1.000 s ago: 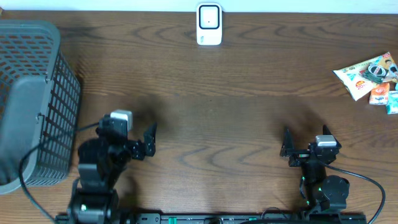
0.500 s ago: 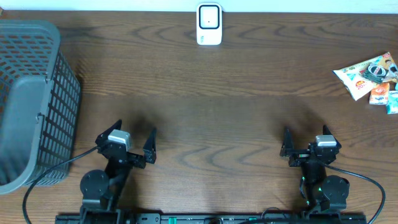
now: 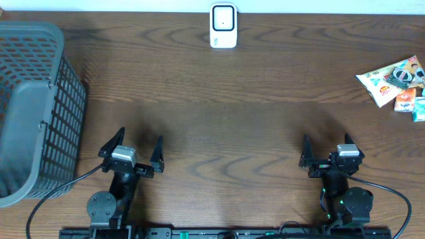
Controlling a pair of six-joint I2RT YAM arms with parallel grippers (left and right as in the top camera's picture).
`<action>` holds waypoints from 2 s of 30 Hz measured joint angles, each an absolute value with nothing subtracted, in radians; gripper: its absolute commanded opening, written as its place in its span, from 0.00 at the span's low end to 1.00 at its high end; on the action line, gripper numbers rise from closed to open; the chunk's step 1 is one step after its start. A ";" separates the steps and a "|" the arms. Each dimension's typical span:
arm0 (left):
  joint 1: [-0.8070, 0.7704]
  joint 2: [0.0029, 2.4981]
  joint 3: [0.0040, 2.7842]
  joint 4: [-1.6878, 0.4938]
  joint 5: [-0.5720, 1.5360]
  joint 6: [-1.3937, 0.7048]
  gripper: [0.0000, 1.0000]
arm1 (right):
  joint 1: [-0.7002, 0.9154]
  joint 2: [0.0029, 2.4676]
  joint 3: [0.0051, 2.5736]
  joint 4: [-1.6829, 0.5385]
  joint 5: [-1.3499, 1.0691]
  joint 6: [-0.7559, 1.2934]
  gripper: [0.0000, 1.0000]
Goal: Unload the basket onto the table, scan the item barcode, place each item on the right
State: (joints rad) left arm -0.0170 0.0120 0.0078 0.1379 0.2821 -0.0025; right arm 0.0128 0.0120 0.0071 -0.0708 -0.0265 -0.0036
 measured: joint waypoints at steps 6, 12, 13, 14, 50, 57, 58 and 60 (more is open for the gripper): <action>0.006 0.011 0.007 0.022 0.270 -0.002 0.98 | 0.013 0.012 0.007 -0.070 -0.027 -0.004 0.99; 0.006 0.010 0.016 -0.007 0.227 -0.002 0.98 | 0.013 0.012 0.007 -0.071 -0.027 -0.004 0.99; 0.006 0.010 0.016 -0.008 0.224 -0.003 0.98 | 0.013 0.012 0.007 -0.071 -0.027 -0.004 0.99; 0.006 0.010 0.017 -0.009 0.219 -0.006 0.98 | 0.013 0.012 0.007 -0.071 -0.027 -0.004 0.99; 0.006 0.010 0.022 -0.028 0.125 -0.051 0.98 | 0.013 0.012 0.007 -0.071 -0.027 -0.004 0.99; 0.006 0.010 0.022 -0.028 0.125 -0.051 0.98 | 0.013 0.012 0.007 -0.071 -0.027 -0.004 0.99; 0.006 0.010 0.022 -0.028 0.125 -0.047 0.98 | 0.013 0.012 0.007 -0.071 -0.027 -0.004 0.99; 0.006 0.010 0.022 -0.028 0.125 -0.043 0.98 | 0.013 0.012 0.007 -0.071 -0.027 -0.004 0.99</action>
